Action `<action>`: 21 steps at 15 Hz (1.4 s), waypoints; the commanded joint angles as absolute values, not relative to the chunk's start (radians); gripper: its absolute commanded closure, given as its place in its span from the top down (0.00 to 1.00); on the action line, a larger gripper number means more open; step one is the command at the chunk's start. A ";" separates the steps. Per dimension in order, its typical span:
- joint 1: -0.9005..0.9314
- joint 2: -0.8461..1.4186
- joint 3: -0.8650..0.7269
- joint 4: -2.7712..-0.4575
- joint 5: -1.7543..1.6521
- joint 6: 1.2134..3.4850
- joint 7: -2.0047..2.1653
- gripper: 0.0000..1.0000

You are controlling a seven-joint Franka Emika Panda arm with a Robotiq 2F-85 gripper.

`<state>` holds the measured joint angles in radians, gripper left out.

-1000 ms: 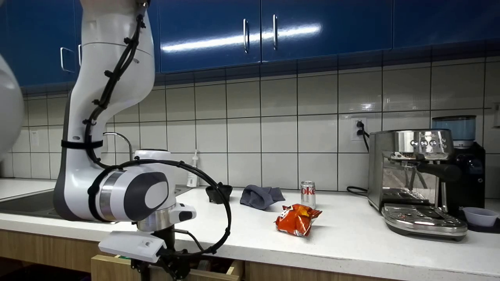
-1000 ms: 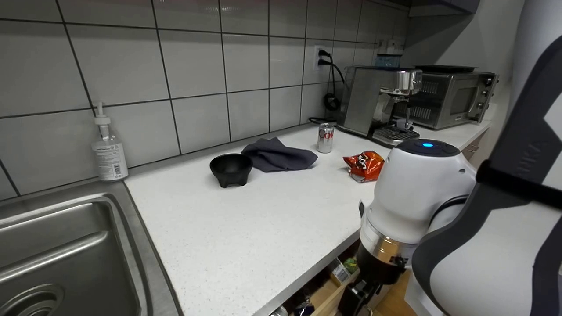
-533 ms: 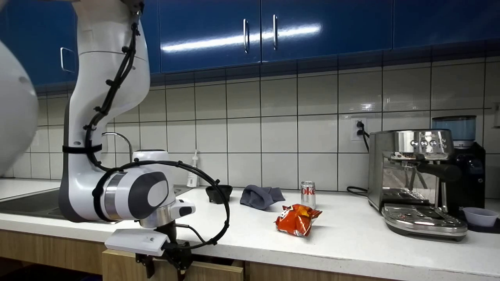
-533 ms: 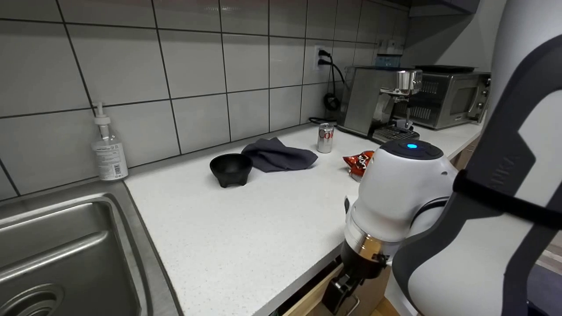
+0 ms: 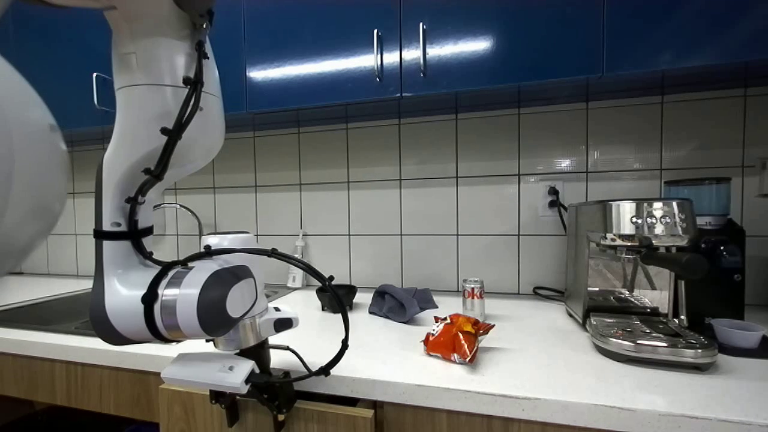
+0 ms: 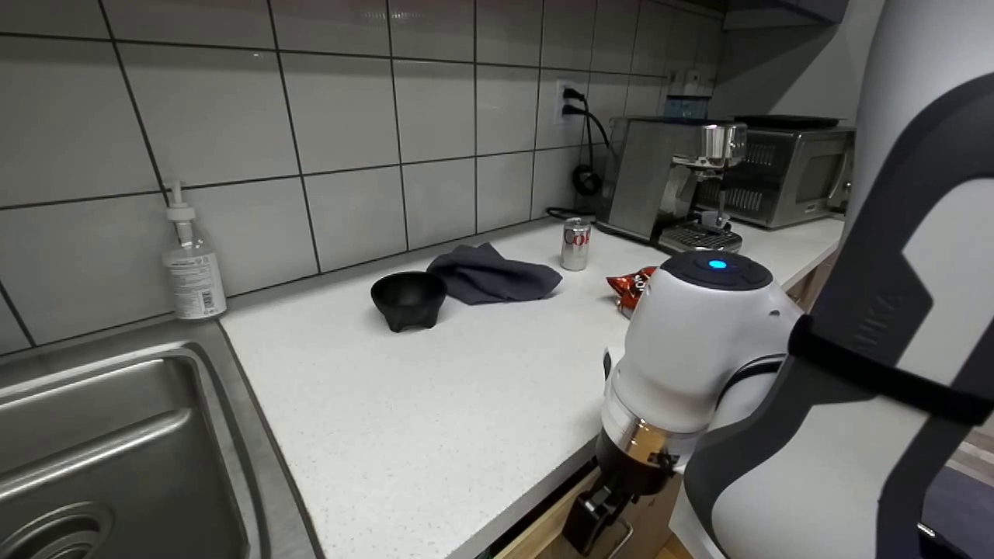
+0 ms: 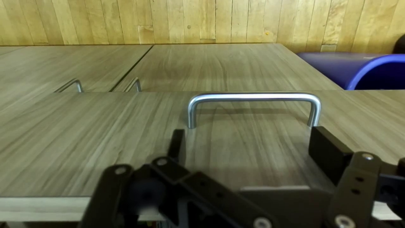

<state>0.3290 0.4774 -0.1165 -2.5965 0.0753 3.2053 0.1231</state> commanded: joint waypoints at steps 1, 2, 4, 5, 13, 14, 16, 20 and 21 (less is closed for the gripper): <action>0.335 0.485 -0.113 -2.536 0.084 3.213 0.138 1.00; 0.325 0.473 -0.104 -2.550 0.083 3.217 0.136 1.00; 0.299 0.445 -0.079 -2.590 0.085 3.236 0.135 1.00; 0.287 0.435 -0.068 -2.606 0.086 3.246 0.135 1.00; 0.271 0.314 -0.024 -2.754 0.111 3.374 0.135 1.00; 0.269 0.295 -0.022 -2.772 0.115 3.386 0.133 1.00; 0.272 0.255 -0.020 -2.800 0.131 3.388 0.135 1.00; 0.308 0.222 -0.047 -2.779 0.195 3.341 0.127 1.00; 0.315 0.201 -0.052 -2.782 0.211 3.325 0.125 1.00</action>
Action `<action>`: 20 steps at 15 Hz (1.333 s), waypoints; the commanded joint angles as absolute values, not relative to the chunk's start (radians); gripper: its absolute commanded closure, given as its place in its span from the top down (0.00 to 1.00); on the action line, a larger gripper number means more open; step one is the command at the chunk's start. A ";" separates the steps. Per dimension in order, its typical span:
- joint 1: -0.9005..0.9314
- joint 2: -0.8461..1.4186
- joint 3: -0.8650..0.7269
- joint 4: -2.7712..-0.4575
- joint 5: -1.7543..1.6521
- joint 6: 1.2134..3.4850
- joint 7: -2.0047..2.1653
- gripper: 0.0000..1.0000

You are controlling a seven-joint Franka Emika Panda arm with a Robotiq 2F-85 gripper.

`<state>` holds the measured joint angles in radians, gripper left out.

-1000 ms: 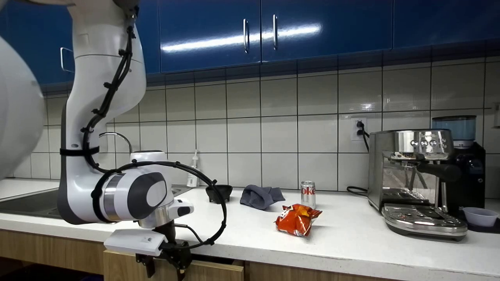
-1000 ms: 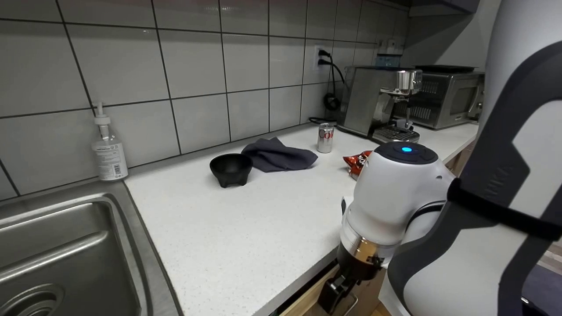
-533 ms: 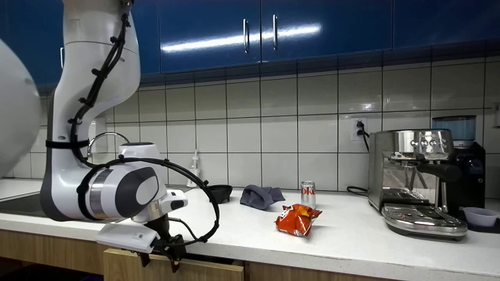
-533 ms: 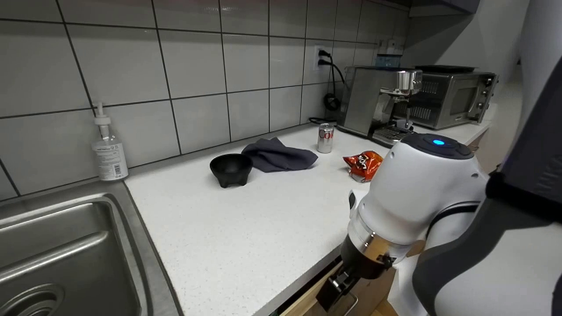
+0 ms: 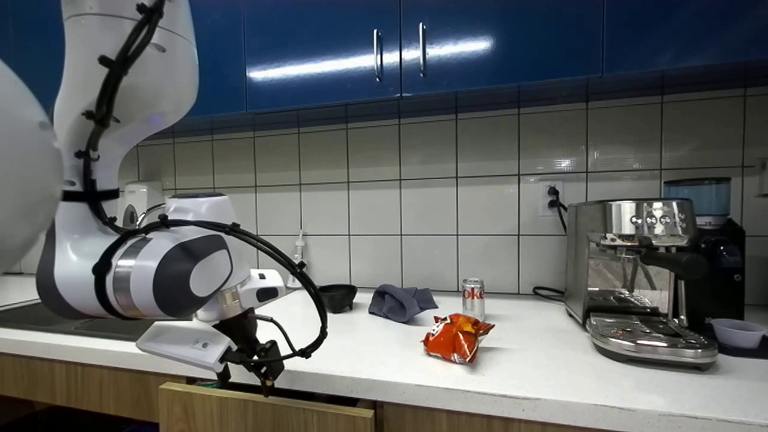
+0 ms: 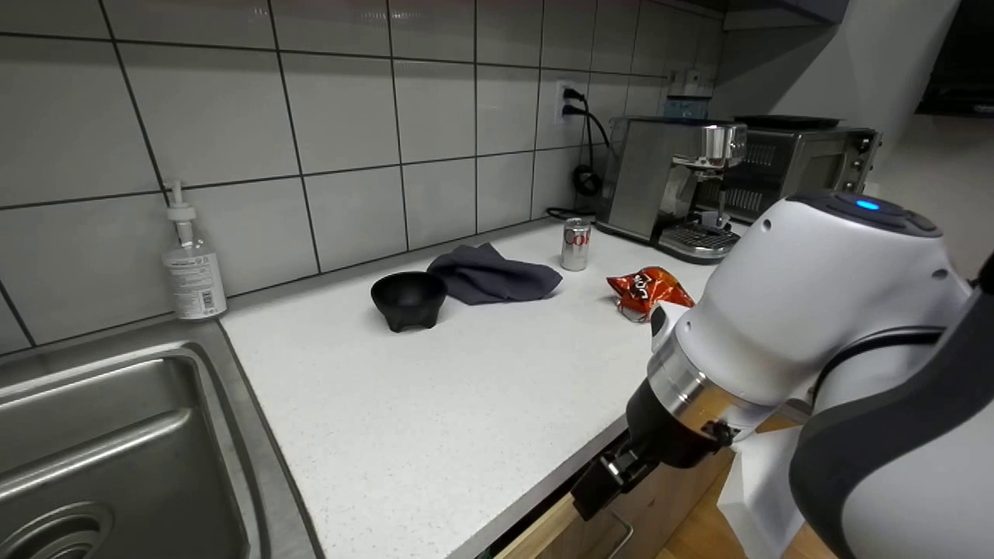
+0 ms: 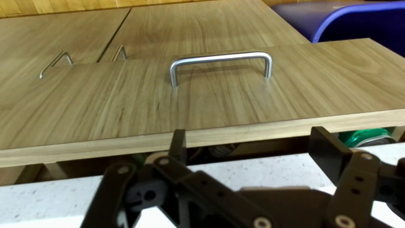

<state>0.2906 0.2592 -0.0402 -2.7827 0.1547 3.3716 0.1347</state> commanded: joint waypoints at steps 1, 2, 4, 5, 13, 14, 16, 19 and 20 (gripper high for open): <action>0.322 0.190 -0.059 -2.779 0.227 3.316 0.122 1.00; 0.347 0.183 -0.081 -2.775 0.246 3.316 0.119 1.00; 0.390 0.159 -0.122 -2.789 0.287 3.326 0.106 1.00; 0.415 0.154 -0.144 -2.790 0.309 3.332 0.097 1.00; 0.619 0.125 -0.333 -2.784 0.474 3.345 0.029 1.00; 0.640 0.121 -0.350 -2.784 0.491 3.345 0.026 1.00; 0.611 0.161 -0.325 -2.771 0.456 3.360 0.067 1.00; 0.626 0.157 -0.337 -2.771 0.463 3.360 0.066 1.00; 0.627 0.157 -0.338 -2.771 0.463 3.360 0.066 1.00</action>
